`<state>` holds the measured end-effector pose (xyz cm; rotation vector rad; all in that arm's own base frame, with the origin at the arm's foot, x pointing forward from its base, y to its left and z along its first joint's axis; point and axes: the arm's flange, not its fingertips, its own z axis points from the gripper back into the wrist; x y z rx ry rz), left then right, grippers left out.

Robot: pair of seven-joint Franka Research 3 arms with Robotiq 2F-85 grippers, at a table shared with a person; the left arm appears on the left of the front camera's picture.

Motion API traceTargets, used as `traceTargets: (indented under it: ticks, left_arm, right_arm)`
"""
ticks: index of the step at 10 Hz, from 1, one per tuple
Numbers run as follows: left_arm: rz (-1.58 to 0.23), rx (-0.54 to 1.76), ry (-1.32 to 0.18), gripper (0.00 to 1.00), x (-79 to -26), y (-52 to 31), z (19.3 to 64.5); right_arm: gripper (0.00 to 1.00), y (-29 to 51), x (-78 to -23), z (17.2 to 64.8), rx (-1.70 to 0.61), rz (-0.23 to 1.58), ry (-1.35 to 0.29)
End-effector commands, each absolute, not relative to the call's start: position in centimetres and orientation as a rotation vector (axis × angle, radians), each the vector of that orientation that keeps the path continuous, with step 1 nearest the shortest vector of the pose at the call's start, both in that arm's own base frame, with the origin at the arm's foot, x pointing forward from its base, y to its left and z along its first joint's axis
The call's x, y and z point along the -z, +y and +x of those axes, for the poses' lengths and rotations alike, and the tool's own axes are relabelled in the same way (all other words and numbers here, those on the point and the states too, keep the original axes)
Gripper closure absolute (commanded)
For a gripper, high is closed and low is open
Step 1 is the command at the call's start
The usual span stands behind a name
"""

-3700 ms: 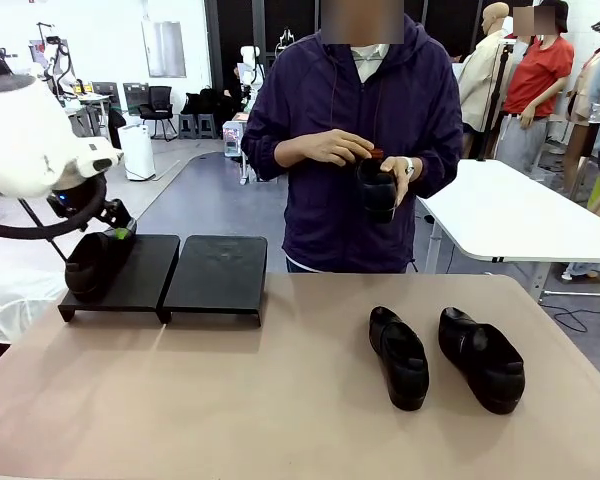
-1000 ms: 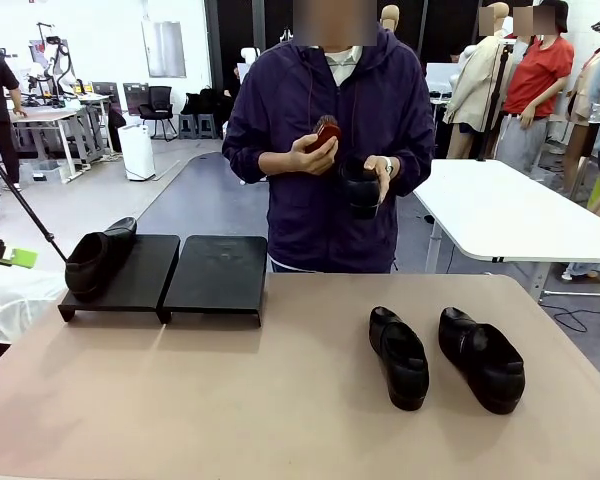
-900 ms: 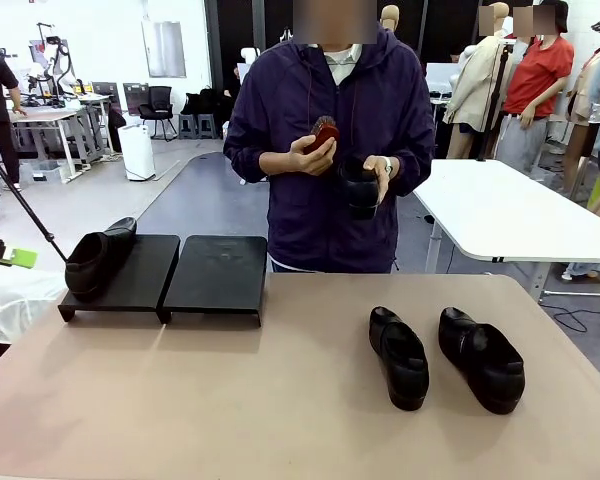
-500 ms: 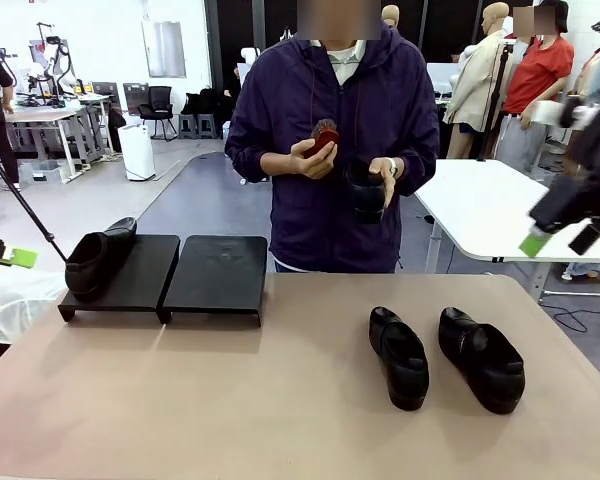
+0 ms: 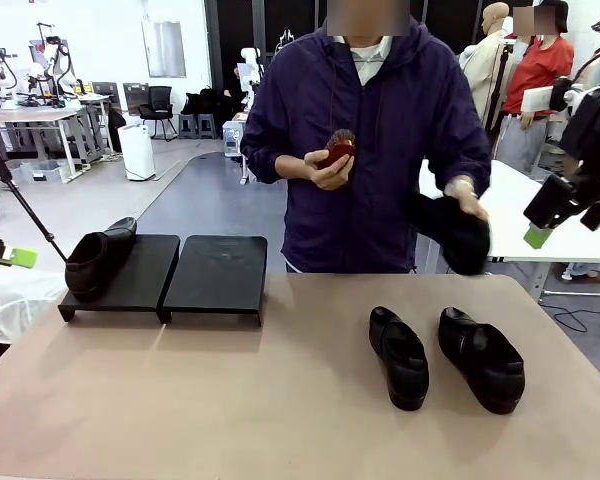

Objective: Organize the shoes by placing them on the stand.
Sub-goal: Pick up one Shoe and place it in the middle of the table.

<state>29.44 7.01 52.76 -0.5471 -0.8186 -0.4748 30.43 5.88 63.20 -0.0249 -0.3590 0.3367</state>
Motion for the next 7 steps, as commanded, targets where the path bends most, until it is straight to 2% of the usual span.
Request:
traceTargets:
  ticks: [1, 3, 5, 7]
  left_arm:
    - [-0.541, 0.481, -0.812, 0.00, -52.6, 7.0, 29.1]
    - [-0.541, 0.481, -0.812, 0.00, -52.6, 7.0, 29.1]
    - [-0.541, 0.481, -0.812, 0.00, -52.6, 7.0, 29.1]
    - [-0.541, 0.481, -0.812, 0.00, -52.6, 7.0, 29.1]
  right_arm:
    - [0.00, 5.1, -63.6, 30.6, -0.314, -0.072, -0.324]
    - [0.00, -5.3, -69.5, 27.6, -0.304, 0.120, -0.472]
    - [0.00, -14.6, -75.5, 24.3, -0.434, 0.214, -0.462]
    - [0.00, -20.9, -76.1, 21.5, -0.429, 0.381, -0.512]
